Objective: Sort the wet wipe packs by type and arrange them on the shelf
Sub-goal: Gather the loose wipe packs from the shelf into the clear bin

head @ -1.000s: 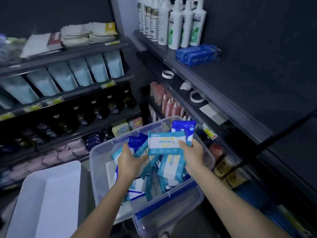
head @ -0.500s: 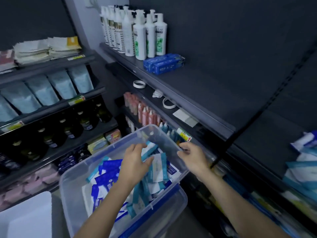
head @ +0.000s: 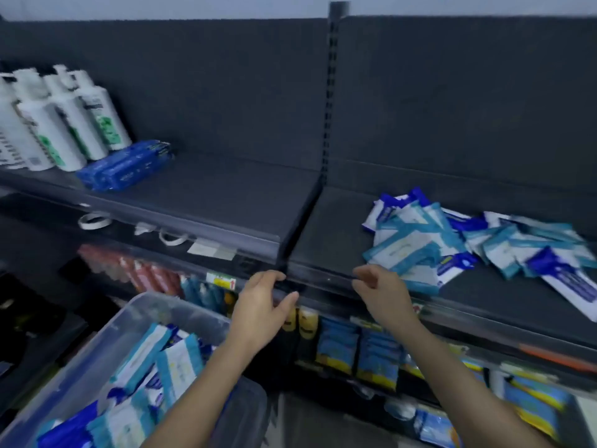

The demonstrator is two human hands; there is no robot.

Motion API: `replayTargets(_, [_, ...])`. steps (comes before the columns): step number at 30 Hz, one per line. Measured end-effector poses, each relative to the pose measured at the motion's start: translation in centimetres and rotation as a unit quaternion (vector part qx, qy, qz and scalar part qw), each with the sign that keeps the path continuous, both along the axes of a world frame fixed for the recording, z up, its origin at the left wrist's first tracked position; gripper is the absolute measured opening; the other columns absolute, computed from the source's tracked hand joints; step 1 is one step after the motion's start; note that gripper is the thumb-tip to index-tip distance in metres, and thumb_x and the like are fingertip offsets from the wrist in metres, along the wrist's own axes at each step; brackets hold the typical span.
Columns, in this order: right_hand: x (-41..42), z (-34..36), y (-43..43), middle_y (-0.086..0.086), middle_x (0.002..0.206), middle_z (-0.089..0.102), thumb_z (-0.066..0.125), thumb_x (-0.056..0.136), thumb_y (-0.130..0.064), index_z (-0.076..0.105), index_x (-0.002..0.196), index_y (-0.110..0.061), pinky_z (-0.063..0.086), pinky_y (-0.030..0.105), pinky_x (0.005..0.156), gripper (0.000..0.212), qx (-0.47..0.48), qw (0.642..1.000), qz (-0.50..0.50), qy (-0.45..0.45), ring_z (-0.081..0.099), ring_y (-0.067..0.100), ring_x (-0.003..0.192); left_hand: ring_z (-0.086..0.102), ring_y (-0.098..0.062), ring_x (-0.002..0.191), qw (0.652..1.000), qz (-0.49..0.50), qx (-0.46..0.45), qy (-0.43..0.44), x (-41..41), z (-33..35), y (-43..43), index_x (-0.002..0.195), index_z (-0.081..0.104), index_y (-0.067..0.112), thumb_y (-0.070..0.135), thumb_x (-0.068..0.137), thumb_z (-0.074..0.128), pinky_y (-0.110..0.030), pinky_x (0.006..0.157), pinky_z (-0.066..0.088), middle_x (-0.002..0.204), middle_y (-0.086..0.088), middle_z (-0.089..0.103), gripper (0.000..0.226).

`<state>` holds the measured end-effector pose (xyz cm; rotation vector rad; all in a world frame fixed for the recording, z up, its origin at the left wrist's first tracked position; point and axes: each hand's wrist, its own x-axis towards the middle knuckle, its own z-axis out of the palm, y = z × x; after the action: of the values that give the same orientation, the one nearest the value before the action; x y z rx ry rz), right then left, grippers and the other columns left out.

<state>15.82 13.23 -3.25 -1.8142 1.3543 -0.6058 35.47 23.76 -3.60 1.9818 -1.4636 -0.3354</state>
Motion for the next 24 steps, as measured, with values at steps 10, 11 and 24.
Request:
replayTargets(10, [-14.2, 0.6, -6.6, -0.003, 0.113, 0.062, 0.053, 0.096, -0.016, 0.066, 0.109, -0.013, 0.04, 0.024, 0.084, 0.019, -0.042, 0.995, -0.093, 0.021, 0.057, 0.015, 0.108, 0.051, -0.013, 0.109, 0.997, -0.072, 0.015, 0.022, -11.2, 1.1, -10.9, 0.123, 0.056, 0.011, 0.036, 0.089, 0.064, -0.013, 0.077, 0.031, 0.121, -0.004, 0.056, 0.044])
replayTargets(11, [-15.4, 0.6, -7.3, -0.004, 0.11, 0.062, 0.053, 0.096, -0.014, 0.066, 0.108, -0.012, 0.04, 0.023, 0.084, 0.018, -0.042, 0.994, -0.096, 0.022, 0.057, 0.015, 0.107, 0.052, -0.015, 0.109, 0.997, -0.07, 0.023, 0.025, -12.0, 0.9, -12.0, 0.124, 0.056, 0.009, 0.037, 0.089, 0.064, -0.014, 0.076, 0.031, 0.121, -0.006, 0.056, 0.046])
replayTargets(24, [-27.2, -1.0, -14.6, 0.012, 0.123, 0.061, 0.06, 0.091, -0.014, 0.061, 0.12, -0.005, 0.035, 0.018, 0.085, 0.03, -0.076, 0.982, -0.115, 0.133, 0.056, 0.024, 0.111, 0.06, -0.014, 0.075, 0.956, 0.103, 0.199, 0.19, -16.8, 0.0, -21.2, 0.095, 0.053, 0.005, 0.03, 0.064, 0.089, -0.026, 0.055, 0.047, 0.099, -0.001, 0.064, 0.054])
